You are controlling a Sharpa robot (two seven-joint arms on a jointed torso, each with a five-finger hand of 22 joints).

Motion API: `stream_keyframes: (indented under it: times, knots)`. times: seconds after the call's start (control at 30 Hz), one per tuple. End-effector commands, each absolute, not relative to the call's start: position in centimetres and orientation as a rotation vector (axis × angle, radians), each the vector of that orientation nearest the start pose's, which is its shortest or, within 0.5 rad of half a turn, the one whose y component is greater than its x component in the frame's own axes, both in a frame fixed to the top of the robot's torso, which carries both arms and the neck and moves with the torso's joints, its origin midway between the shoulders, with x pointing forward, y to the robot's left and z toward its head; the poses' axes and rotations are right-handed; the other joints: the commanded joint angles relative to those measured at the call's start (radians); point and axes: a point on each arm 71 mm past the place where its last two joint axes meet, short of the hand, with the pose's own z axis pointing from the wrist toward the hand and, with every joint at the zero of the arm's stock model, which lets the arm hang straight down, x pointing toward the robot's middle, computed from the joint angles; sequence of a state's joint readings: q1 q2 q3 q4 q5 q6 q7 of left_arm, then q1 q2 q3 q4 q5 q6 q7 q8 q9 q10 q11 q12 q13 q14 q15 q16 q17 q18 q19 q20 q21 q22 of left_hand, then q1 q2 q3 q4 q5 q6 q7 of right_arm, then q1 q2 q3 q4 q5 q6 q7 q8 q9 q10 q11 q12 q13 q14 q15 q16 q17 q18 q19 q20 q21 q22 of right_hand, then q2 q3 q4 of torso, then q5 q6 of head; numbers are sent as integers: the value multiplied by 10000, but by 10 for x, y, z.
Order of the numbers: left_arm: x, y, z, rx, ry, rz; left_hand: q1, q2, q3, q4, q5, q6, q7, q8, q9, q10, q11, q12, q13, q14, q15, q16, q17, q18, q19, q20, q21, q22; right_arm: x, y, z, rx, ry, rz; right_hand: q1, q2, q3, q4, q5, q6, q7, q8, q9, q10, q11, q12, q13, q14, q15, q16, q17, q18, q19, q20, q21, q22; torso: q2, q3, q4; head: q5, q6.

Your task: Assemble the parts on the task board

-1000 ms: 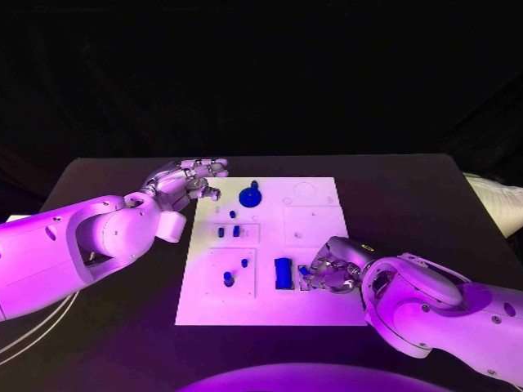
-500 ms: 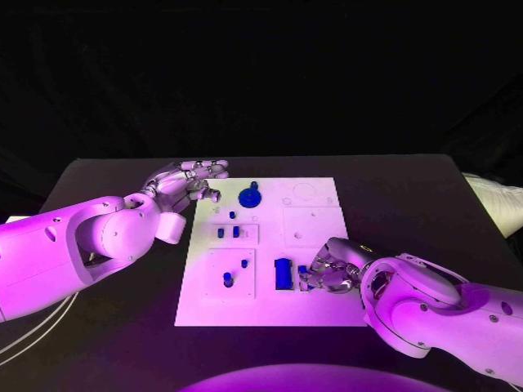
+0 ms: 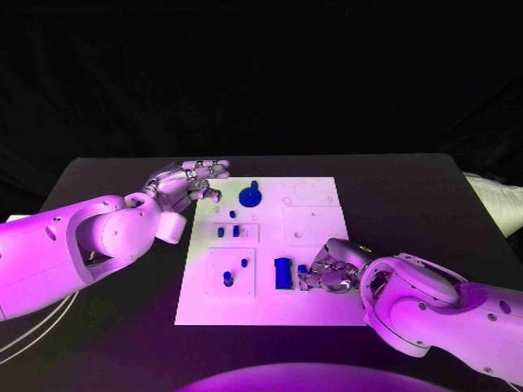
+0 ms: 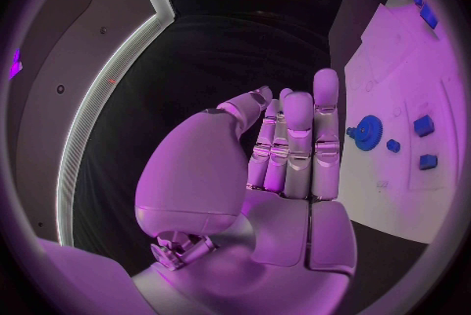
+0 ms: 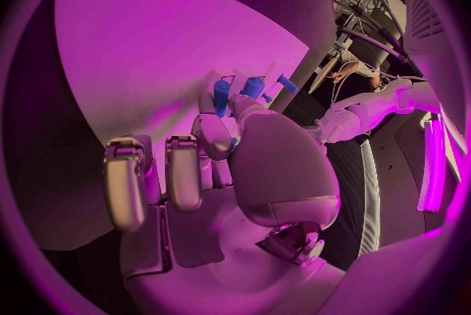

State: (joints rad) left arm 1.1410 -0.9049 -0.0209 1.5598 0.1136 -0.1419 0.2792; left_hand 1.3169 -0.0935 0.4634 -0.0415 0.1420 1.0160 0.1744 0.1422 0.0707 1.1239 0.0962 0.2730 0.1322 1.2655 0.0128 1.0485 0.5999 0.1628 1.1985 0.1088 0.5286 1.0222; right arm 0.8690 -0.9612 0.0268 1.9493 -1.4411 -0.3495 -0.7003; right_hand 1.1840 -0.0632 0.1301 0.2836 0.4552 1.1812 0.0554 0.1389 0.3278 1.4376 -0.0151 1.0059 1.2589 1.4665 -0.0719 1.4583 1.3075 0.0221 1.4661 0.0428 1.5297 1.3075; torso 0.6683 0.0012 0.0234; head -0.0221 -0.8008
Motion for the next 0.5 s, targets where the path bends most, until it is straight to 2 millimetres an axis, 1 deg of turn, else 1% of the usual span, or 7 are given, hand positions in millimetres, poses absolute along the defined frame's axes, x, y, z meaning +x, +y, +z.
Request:
stream_keyframes:
  times: [0.03,0.27,0.33,0.37,0.4,0.47,0.5]
  knots:
    - [469,218,-204,-13141,15827,-16741,-14,99,-40,-36,27,-25,13,47,-14,-84,1,30,10,-95,-3,-33,-9,194,-3,49,-35,-14,345,-169,-264,2430,20865,4731,-157,61,-154,48,33,102,6,57,37,69,-37,78,27,706,-76,56,854,-91,700,-68,52,2274,-3,1,1,-3,-9]
    - [469,218,-204,-13125,15871,-16776,-16,100,-42,-42,28,-34,14,45,-16,-100,3,34,9,-114,-1,-58,-63,194,-2,50,-40,-18,345,-169,-263,2391,20799,4798,-530,199,-566,80,-24,163,-36,130,154,120,-69,173,101,714,-101,80,898,-93,707,-90,58,2283,0,6,-1,-3,-16]
    - [469,218,-204,-13111,15881,-16778,-16,100,-42,-42,28,-34,14,45,-16,-100,3,34,9,-114,-1,-58,-63,194,-2,50,-40,-18,344,-169,-263,2377,20778,4806,-707,239,-712,84,-125,168,-45,146,188,129,-75,182,113,715,-106,85,908,-93,708,-96,58,2284,-3,8,0,-5,-16]
    - [469,218,-204,-13105,15887,-16779,-16,100,-42,-42,28,-34,14,45,-16,-100,3,34,9,-114,-1,-58,-63,194,-2,50,-40,-18,344,-169,-263,2364,20760,4807,-850,271,-825,83,-295,168,-52,157,213,134,-79,187,121,715,-109,84,908,-93,708,-99,57,2284,-3,8,0,-5,-16]
    - [469,218,-204,-13098,15894,-16785,-16,100,-42,-42,28,-34,14,45,-16,-100,3,34,9,-114,-1,-58,-63,194,-2,50,-40,-18,345,-169,-263,2351,20741,4802,-1021,312,-953,76,-581,168,-58,168,239,139,-82,191,130,715,-113,82,907,-93,708,-102,57,2285,0,7,2,-7,-18]
    - [469,218,-204,-13086,15909,-16804,-16,98,-43,-46,29,-35,15,46,-16,-108,4,34,8,-124,0,-70,-85,193,-4,50,-43,-20,345,-169,-262,2339,20702,4792,-1411,439,-1256,68,-1482,156,-67,188,299,140,-83,175,136,712,-119,75,900,-93,707,-110,55,2284,1,6,2,-9,-20]
    - [469,218,-204,-13081,15915,-16812,-16,98,-43,-46,29,-35,15,46,-16,-108,4,34,8,-124,0,-70,-85,193,-4,50,-43,-20,345,-169,-262,2331,20688,4789,-1536,500,-1382,84,-1854,143,-68,194,326,138,-78,162,137,711,-122,70,894,-93,707,-111,55,2284,0,5,1,-10,-22]
